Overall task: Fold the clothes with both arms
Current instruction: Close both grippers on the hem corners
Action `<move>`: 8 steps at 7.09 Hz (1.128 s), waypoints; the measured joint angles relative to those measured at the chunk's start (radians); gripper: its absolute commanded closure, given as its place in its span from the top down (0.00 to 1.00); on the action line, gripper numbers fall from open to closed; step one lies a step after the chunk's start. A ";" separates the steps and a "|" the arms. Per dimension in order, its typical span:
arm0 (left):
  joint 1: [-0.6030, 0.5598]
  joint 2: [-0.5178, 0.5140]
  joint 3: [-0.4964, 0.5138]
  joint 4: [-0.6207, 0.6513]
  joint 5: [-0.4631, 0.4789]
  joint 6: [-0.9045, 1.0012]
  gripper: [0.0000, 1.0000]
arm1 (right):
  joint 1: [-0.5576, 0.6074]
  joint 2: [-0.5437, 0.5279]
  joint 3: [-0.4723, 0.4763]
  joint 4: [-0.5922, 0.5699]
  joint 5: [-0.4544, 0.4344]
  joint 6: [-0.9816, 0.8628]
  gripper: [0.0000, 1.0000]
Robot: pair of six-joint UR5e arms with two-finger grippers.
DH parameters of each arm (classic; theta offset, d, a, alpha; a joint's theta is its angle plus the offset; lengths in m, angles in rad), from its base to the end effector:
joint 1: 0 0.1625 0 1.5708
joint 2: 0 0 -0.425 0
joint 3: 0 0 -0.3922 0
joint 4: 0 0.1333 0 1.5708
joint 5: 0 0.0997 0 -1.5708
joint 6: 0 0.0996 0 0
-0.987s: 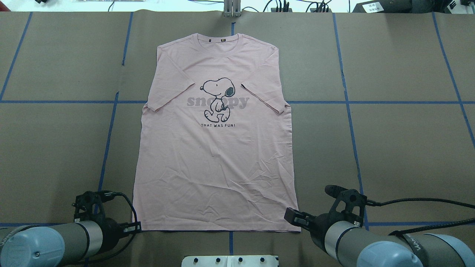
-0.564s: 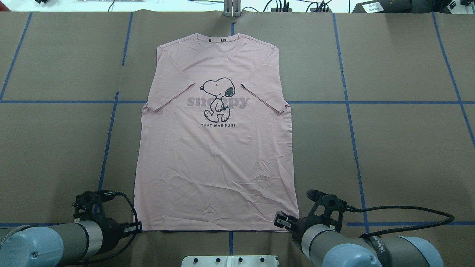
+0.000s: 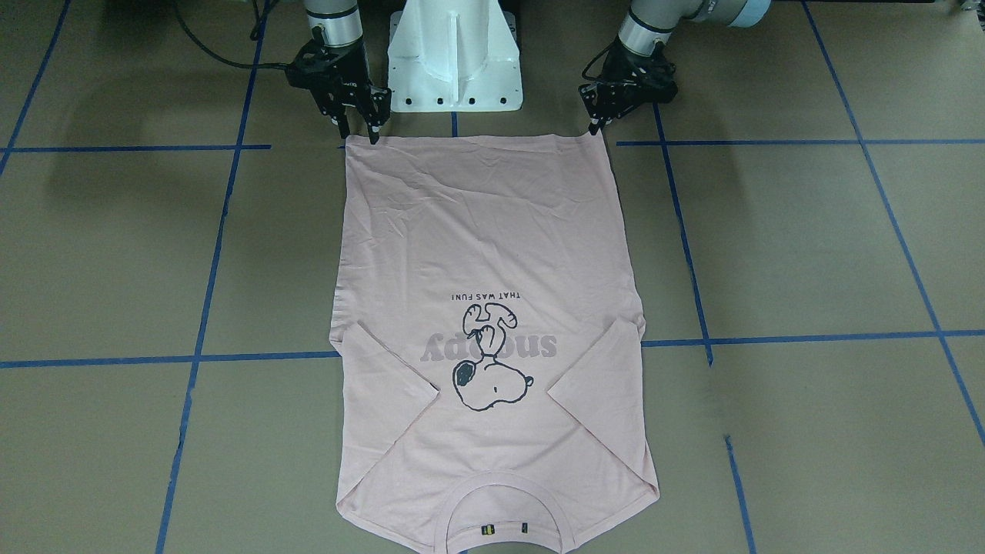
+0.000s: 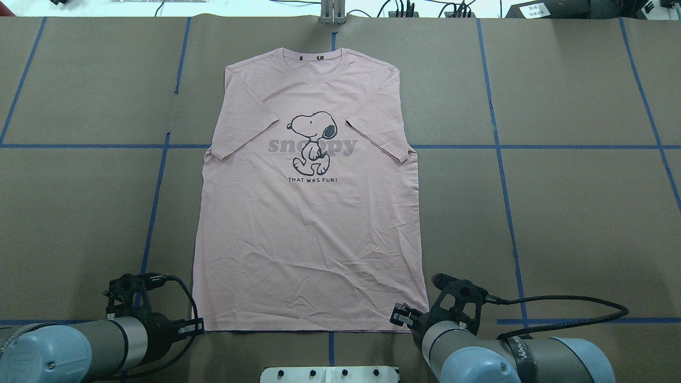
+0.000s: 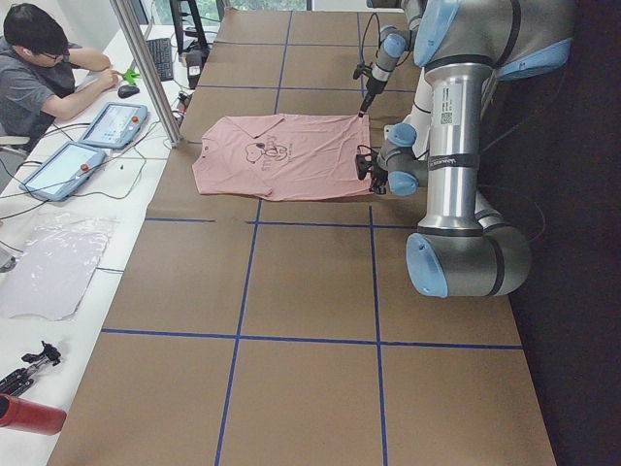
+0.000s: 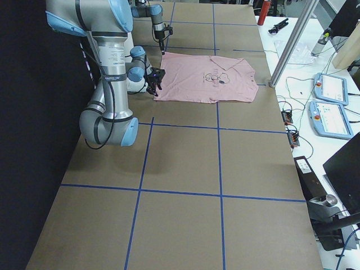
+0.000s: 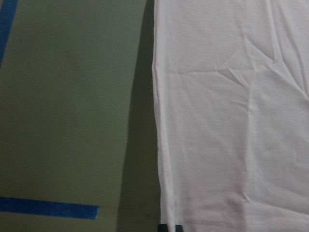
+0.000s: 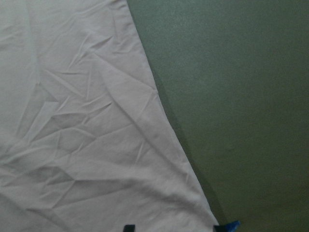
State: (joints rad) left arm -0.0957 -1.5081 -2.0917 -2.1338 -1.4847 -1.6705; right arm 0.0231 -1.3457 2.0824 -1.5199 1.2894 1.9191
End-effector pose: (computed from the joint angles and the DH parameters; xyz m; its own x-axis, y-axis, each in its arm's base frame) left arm 0.4461 -0.1853 0.3800 0.5006 -0.1477 -0.8530 0.2191 0.9749 -0.0402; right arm -0.5197 -0.1730 0.3101 0.5883 0.3416 0.7330 -0.4465 0.8929 -0.0577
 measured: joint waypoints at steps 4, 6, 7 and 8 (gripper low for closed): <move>0.001 0.000 0.000 0.000 0.000 -0.001 0.00 | -0.006 -0.003 -0.041 0.000 -0.002 0.004 0.55; 0.001 -0.001 -0.001 0.000 0.001 -0.001 0.00 | -0.010 -0.002 -0.046 -0.001 -0.004 0.008 0.34; 0.001 -0.001 -0.001 0.000 0.001 -0.002 0.00 | -0.010 -0.002 -0.046 -0.001 -0.004 0.010 0.14; 0.001 -0.001 -0.001 0.000 0.001 -0.002 0.00 | -0.012 -0.001 -0.045 -0.001 -0.005 0.017 0.05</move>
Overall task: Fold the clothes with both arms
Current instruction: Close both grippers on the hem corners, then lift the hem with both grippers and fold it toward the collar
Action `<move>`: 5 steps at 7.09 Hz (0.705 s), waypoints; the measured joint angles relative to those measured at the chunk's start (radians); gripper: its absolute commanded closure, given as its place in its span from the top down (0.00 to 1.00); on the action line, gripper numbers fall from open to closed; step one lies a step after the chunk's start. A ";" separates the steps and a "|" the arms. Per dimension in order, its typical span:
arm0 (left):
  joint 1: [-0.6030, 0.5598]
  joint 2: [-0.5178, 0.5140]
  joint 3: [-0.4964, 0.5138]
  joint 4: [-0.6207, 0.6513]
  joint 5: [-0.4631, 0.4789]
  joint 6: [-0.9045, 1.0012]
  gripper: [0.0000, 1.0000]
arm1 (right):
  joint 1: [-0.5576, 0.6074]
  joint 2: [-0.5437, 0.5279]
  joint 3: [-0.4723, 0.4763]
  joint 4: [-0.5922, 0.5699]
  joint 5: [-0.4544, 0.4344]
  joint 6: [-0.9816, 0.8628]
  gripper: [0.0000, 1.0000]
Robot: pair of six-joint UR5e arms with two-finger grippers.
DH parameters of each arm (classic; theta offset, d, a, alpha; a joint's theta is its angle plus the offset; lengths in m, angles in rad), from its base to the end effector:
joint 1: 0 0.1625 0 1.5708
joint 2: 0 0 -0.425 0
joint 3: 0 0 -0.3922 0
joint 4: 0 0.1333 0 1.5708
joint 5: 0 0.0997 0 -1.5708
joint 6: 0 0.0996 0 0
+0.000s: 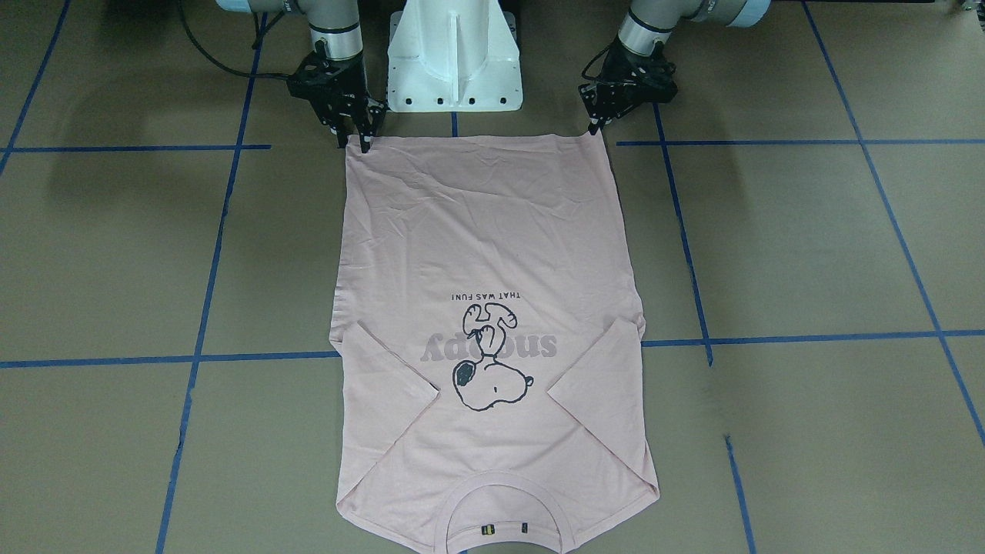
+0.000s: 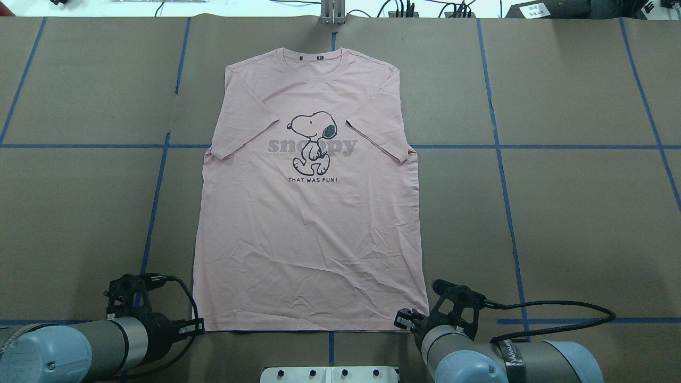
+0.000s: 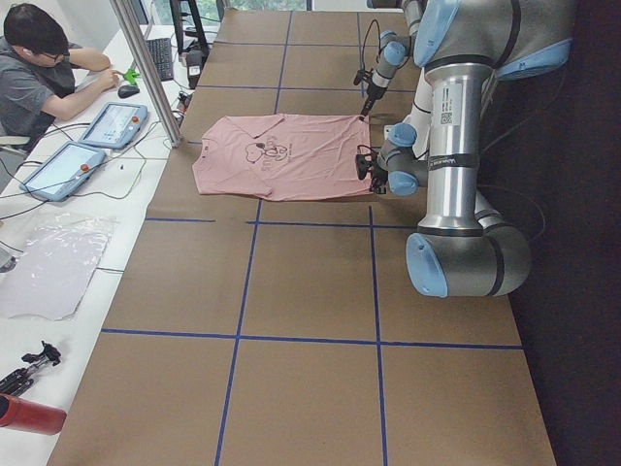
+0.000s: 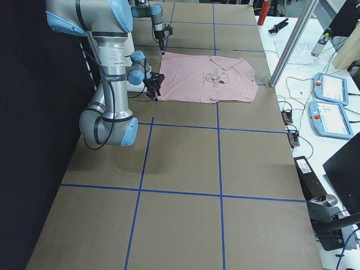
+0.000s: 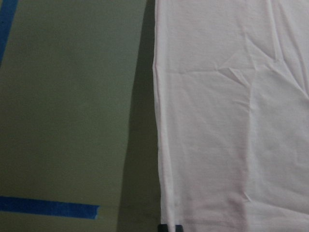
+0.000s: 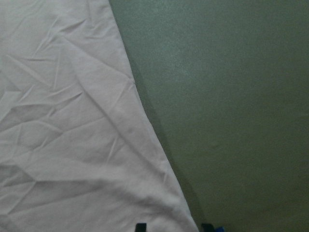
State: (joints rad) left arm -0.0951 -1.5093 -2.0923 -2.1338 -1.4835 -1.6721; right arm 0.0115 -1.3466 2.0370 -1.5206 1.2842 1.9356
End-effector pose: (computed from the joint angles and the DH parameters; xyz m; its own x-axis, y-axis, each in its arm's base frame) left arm 0.4464 -0.1852 0.3791 0.4987 -0.1488 -0.8539 0.2203 0.9746 -0.0412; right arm -0.5330 -0.1676 0.3303 0.6175 0.3493 0.7048 -0.4518 0.8910 -0.0458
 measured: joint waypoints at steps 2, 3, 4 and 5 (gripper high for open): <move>-0.001 0.000 -0.001 0.000 0.001 -0.001 0.00 | -0.004 0.002 0.004 0.000 -0.003 0.017 0.00; -0.001 0.000 -0.001 0.000 0.001 -0.001 0.00 | -0.005 0.002 0.006 0.000 -0.004 0.020 0.00; -0.001 -0.001 -0.005 0.000 0.001 -0.001 0.00 | -0.005 0.001 0.014 0.000 -0.004 0.020 0.00; -0.003 -0.001 -0.029 0.006 -0.004 0.002 0.00 | -0.002 -0.004 0.037 -0.002 0.000 0.014 0.00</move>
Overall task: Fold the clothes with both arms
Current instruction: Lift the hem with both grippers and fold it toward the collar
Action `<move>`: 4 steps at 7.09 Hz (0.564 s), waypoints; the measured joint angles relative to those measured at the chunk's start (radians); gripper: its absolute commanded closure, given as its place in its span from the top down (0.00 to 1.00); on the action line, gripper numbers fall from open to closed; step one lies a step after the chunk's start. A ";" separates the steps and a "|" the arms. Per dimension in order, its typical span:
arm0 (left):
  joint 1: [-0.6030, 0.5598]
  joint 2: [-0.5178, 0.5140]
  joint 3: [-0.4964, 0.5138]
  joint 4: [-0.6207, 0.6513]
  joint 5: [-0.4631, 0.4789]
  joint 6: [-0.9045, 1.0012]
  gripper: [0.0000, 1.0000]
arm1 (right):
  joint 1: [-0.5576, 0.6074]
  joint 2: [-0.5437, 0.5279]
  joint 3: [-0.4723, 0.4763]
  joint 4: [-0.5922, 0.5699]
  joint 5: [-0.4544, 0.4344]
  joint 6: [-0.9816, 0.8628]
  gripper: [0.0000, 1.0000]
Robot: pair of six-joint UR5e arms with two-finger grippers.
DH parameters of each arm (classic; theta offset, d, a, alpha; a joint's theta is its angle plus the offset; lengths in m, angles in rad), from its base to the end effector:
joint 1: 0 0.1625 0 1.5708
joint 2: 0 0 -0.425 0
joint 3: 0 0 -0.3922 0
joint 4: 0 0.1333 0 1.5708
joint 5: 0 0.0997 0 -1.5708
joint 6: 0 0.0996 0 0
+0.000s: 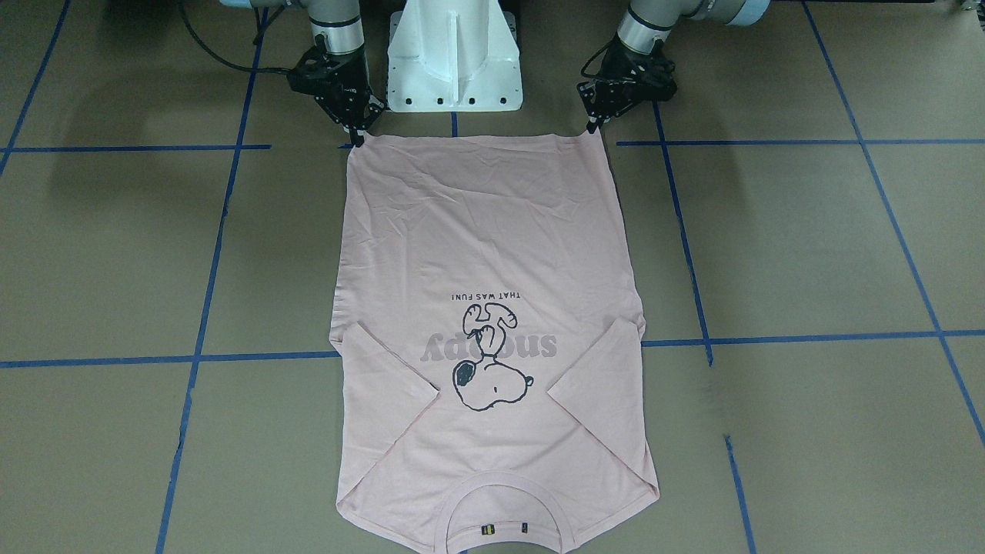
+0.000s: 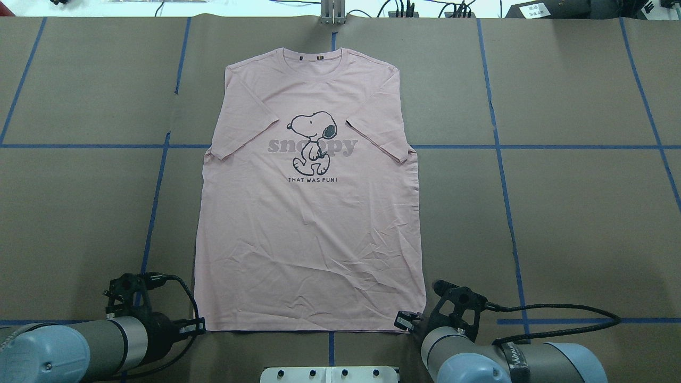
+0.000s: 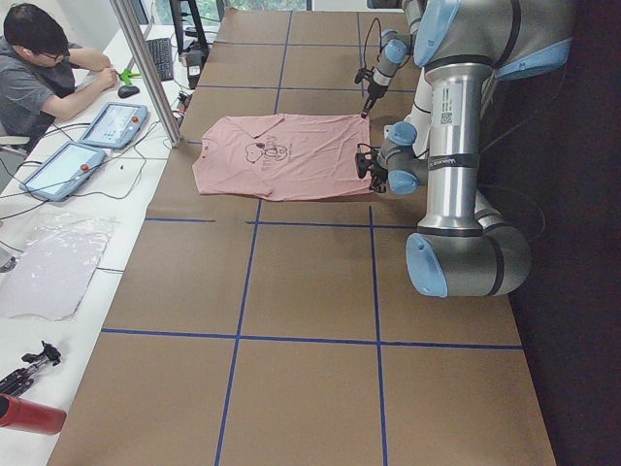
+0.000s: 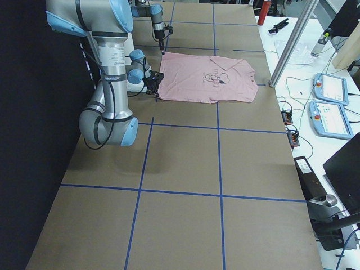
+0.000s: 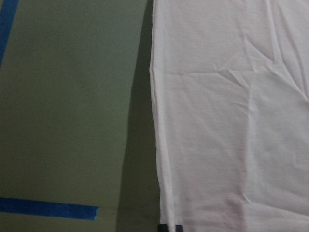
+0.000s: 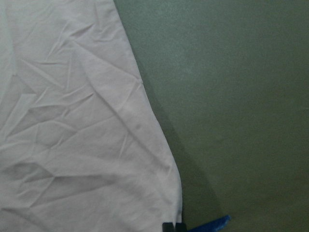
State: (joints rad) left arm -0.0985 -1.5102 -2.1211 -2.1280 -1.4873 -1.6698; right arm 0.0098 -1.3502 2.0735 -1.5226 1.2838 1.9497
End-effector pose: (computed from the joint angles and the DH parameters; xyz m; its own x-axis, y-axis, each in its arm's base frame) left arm 0.4400 -0.1858 0.3656 0.4786 -0.1463 -0.8658 0.2182 0.9749 -0.0441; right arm -0.5235 -0.1666 0.3166 0.5895 0.3606 0.7228 -0.4572 0.8866 -0.0694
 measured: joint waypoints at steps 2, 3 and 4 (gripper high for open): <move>-0.011 -0.005 -0.155 0.137 -0.067 0.012 0.00 | 0.009 -0.001 0.140 -0.129 0.013 -0.035 0.00; -0.017 -0.018 -0.283 0.276 -0.114 0.020 0.00 | 0.017 0.006 0.264 -0.259 0.038 -0.058 0.00; -0.036 -0.058 -0.415 0.434 -0.166 0.030 0.00 | 0.034 0.036 0.383 -0.394 0.078 -0.071 0.00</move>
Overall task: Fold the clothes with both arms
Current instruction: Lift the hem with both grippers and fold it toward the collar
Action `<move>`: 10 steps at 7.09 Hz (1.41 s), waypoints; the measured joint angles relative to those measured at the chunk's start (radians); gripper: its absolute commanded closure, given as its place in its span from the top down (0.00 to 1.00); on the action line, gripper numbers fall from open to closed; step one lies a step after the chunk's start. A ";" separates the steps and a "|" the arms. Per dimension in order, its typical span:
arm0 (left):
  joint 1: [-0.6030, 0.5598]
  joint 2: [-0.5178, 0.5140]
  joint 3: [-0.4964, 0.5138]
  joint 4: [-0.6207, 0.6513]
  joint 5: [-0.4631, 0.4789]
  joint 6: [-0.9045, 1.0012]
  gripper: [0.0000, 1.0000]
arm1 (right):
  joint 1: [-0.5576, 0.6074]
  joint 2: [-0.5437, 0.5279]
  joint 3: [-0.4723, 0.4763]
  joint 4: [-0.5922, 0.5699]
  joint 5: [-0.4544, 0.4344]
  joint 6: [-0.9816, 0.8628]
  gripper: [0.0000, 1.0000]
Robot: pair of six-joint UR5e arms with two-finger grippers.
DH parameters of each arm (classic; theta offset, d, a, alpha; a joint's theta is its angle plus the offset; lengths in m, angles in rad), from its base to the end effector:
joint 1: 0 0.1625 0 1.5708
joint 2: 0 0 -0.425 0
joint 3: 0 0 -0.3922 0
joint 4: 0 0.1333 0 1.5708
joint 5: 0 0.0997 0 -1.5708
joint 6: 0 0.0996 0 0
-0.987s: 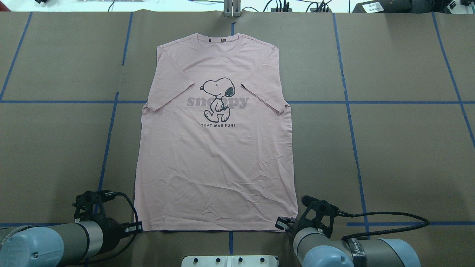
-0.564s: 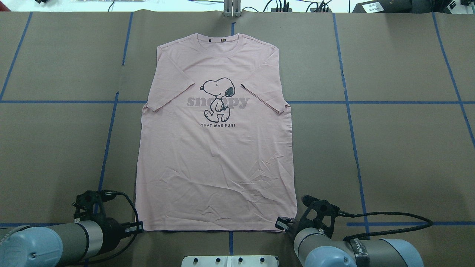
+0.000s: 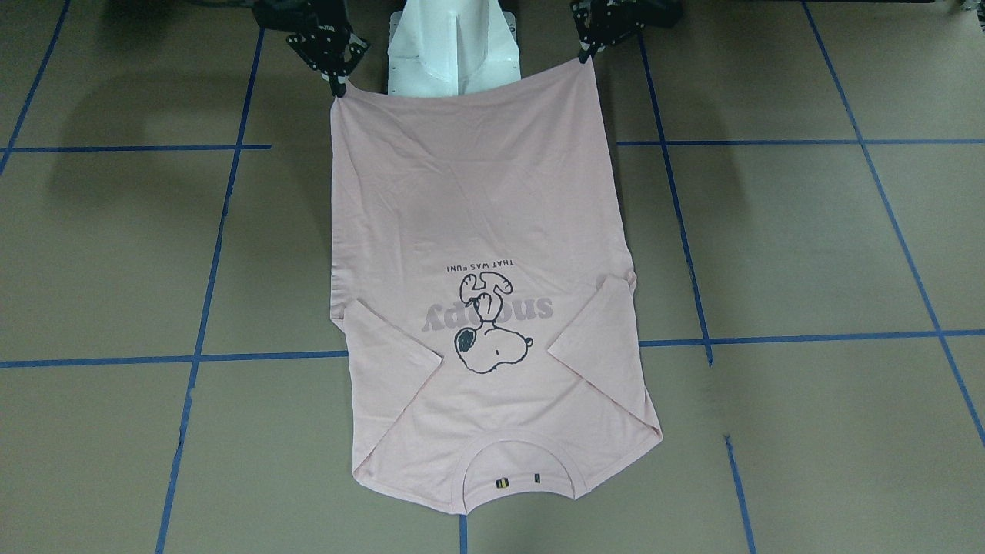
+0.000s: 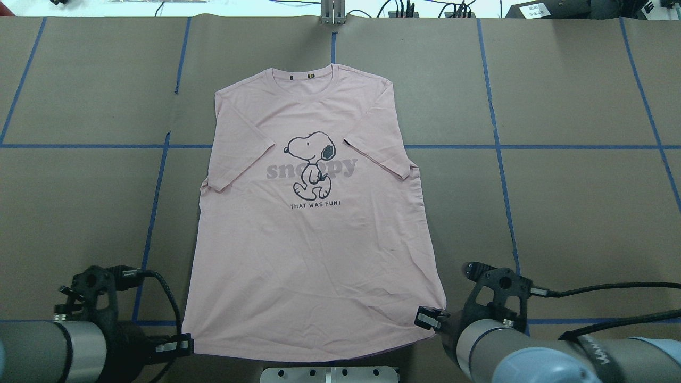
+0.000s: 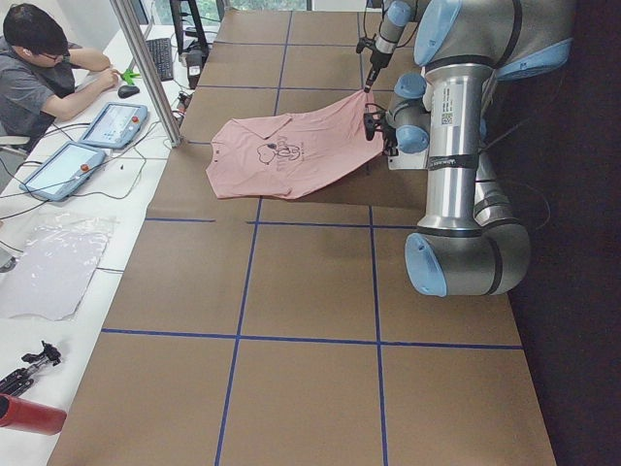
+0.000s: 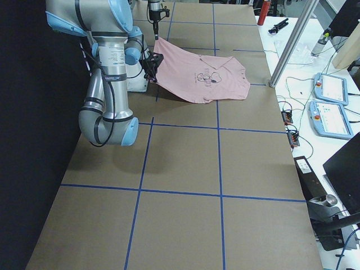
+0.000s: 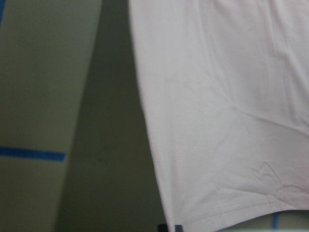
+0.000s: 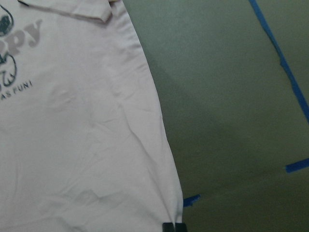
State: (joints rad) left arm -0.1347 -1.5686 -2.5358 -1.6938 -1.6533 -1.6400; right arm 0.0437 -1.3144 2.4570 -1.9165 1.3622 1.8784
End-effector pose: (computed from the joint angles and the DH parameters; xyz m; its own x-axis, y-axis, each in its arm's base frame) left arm 0.3374 -0.1720 0.2237 0.4566 -0.1314 -0.8799 0.0934 0.9906 -0.0995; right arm -0.4029 -0.1717 0.2136 0.6078 0.3231 0.7254 -0.3932 0.9161 -0.0786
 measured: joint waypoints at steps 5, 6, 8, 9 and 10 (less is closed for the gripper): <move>-0.248 -0.342 0.051 0.382 -0.144 0.249 0.00 | 0.168 0.267 0.008 -0.301 0.094 -0.216 0.00; -0.312 -0.385 0.157 0.380 -0.145 0.317 0.00 | 0.240 0.278 -0.108 -0.199 0.100 -0.263 0.00; -0.430 -0.442 0.367 0.310 -0.146 0.417 0.00 | 0.381 0.318 -0.375 0.036 0.130 -0.341 0.00; -0.480 -0.450 0.458 0.244 -0.146 0.462 0.00 | 0.430 0.350 -0.492 0.121 0.138 -0.362 0.00; -0.529 -0.453 0.521 0.192 -0.147 0.518 0.00 | 0.467 0.377 -0.569 0.171 0.146 -0.377 0.00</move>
State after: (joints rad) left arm -0.6637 -2.0216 -2.0152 -1.5017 -1.8007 -1.1216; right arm 0.5105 -0.9371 1.8880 -1.7456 1.5077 1.5014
